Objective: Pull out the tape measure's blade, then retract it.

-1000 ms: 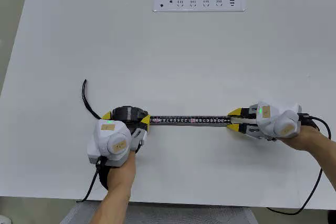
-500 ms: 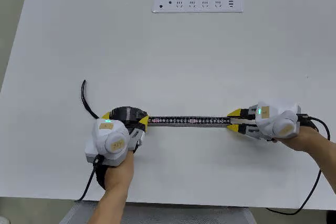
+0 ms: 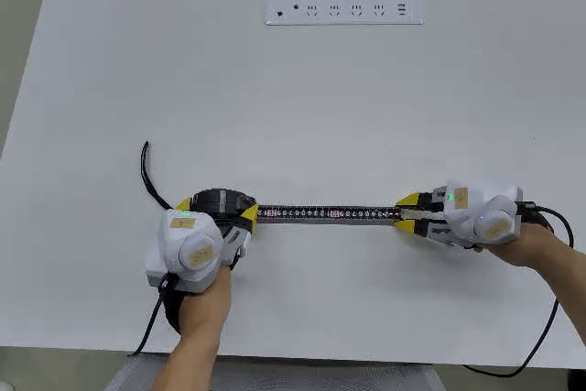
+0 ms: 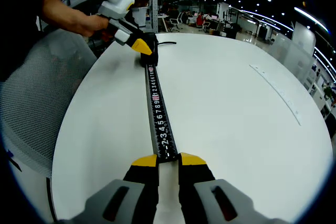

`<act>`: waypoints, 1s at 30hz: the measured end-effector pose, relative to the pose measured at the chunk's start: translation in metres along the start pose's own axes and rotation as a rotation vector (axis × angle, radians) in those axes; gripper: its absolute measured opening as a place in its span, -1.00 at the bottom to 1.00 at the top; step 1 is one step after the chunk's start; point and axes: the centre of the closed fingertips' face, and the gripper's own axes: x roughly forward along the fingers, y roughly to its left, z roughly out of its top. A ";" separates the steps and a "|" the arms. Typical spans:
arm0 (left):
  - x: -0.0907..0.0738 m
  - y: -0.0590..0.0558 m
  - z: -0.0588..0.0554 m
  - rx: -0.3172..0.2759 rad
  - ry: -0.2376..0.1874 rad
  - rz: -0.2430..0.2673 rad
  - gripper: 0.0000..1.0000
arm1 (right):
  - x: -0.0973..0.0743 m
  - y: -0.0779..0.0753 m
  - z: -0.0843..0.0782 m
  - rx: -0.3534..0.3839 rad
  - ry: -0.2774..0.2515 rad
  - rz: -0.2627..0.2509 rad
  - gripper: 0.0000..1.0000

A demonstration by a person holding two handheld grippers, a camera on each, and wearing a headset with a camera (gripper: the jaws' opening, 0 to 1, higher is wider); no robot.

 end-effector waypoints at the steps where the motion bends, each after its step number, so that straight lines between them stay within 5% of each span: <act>1: 0.000 0.000 0.000 0.000 0.001 -0.002 0.12 | 0.000 0.000 0.000 0.002 -0.002 0.002 -0.77; 30: 0.000 0.001 -0.001 -0.008 0.005 -0.028 0.13 | 0.010 0.003 0.013 0.002 -0.018 0.016 -0.77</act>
